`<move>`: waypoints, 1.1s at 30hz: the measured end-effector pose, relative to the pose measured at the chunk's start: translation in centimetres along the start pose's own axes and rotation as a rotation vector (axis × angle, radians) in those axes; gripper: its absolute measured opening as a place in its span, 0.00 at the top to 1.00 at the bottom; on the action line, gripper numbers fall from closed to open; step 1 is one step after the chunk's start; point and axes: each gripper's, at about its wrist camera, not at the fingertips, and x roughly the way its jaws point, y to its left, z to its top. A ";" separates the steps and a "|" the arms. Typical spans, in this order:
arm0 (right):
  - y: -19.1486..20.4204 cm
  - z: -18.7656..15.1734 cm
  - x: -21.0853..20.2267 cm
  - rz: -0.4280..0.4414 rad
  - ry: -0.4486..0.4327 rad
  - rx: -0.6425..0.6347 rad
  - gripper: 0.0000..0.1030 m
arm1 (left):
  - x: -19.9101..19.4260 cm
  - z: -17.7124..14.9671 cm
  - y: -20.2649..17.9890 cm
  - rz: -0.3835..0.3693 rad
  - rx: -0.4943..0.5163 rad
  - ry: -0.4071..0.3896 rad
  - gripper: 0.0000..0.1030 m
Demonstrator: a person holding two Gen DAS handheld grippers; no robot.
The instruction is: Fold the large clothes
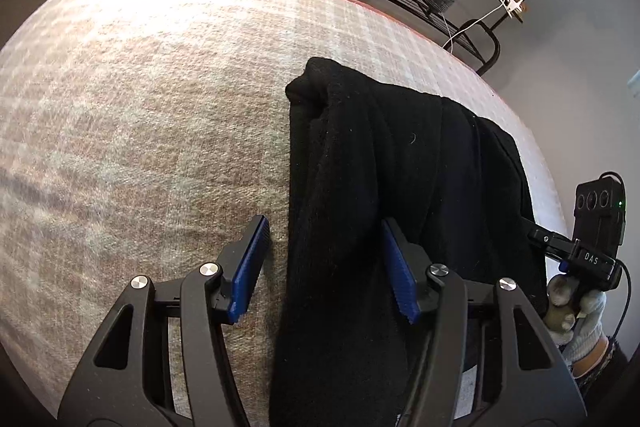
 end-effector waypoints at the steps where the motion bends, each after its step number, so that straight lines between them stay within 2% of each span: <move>1: 0.0 0.2 0.1 0.003 0.002 -0.003 0.53 | 0.0 0.0 0.0 -0.001 0.005 -0.002 0.44; 18: 0.0 0.3 0.1 0.026 0.015 -0.043 0.54 | 0.1 -0.3 -0.3 -0.040 0.050 -0.017 0.56; 22: -0.1 0.3 0.1 0.038 0.004 -0.038 0.50 | 0.0 -0.3 0.1 -0.071 0.045 -0.011 0.62; 27: 0.1 0.4 0.2 0.037 0.009 -0.055 0.49 | 0.0 0.2 1.2 -0.137 -0.006 0.019 0.69; 33: 0.8 0.3 0.5 0.017 0.011 -0.070 0.61 | -0.2 0.4 1.6 -0.155 -0.020 0.026 0.71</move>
